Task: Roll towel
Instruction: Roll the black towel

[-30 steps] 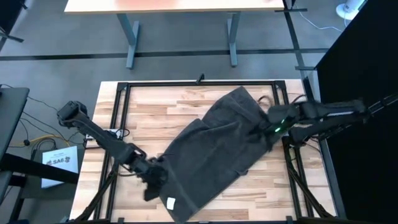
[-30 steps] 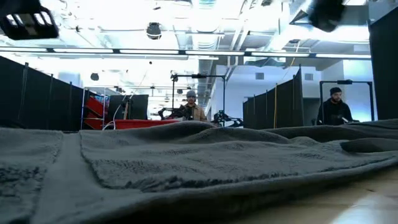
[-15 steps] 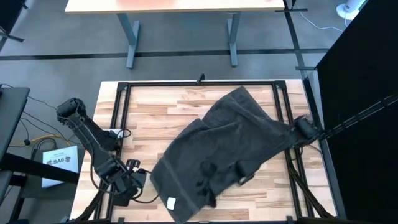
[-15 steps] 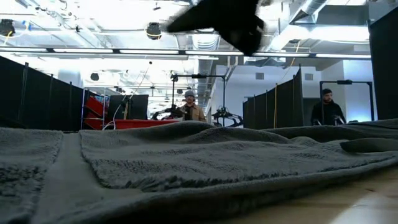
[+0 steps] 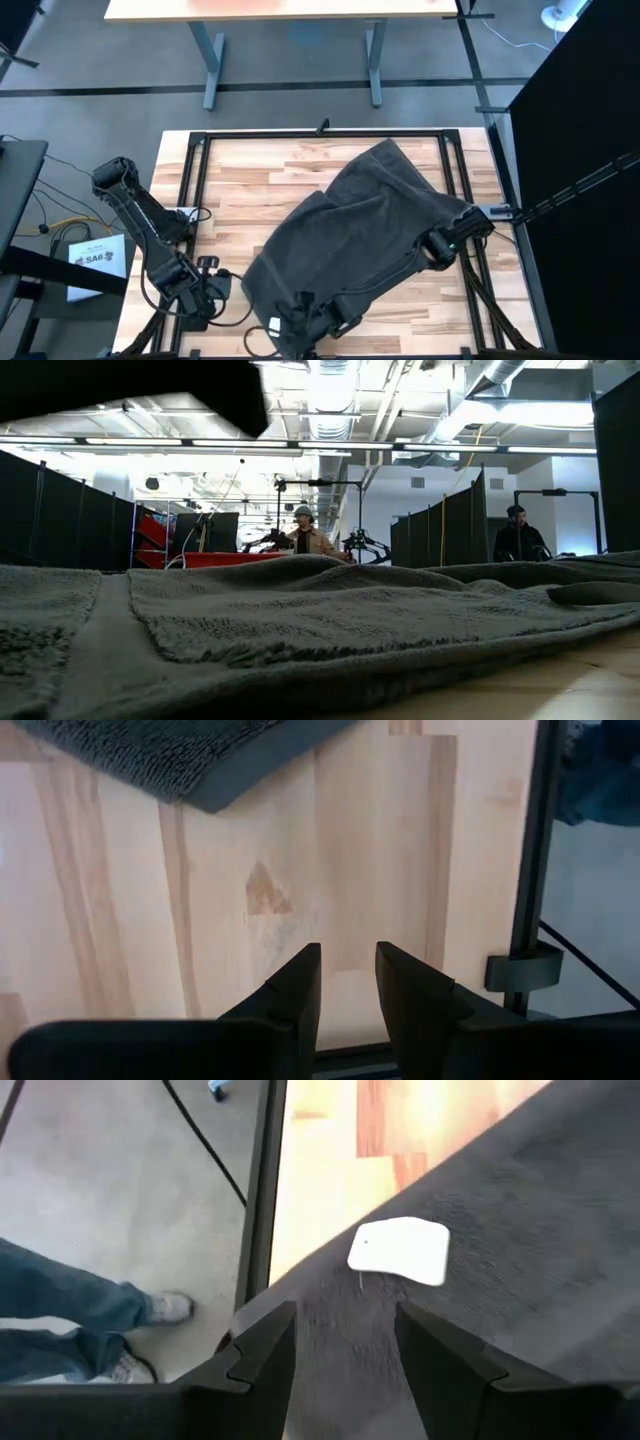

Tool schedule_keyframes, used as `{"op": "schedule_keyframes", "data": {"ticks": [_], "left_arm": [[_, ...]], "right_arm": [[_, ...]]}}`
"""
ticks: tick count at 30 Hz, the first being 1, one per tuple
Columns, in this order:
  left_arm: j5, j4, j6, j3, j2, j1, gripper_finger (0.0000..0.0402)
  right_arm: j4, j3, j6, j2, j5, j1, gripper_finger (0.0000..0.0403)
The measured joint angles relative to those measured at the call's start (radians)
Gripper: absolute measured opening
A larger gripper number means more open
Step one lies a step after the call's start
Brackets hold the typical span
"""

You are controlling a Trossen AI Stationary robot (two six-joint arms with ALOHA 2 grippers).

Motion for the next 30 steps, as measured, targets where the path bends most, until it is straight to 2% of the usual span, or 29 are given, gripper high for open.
{"op": "schedule_keyframes", "data": {"ticks": [5, 19, 25, 30], "left_arm": [[0.0, 0.0, -0.01, 0.0, 0.0, 0.0, 0.0083], [-0.007, 0.006, 0.046, 0.0, 0.0, -0.005, 0.0083], [-0.021, 0.053, 0.064, 0.0, 0.0, -0.005, 0.0083], [-0.076, 0.12, 0.107, 0.0, 0.008, 0.008, 0.0083]], "right_arm": [[-0.021, 0.074, 0.025, 0.075, -0.001, -0.012, 0.0157], [-0.273, 0.076, 0.054, 0.107, 0.009, 0.002, 0.0157], [-0.524, 0.079, 0.058, 0.1, 0.016, 0.052, 0.0157], [-0.604, 0.078, 0.058, 0.101, 0.018, 0.079, 0.0157]]}}
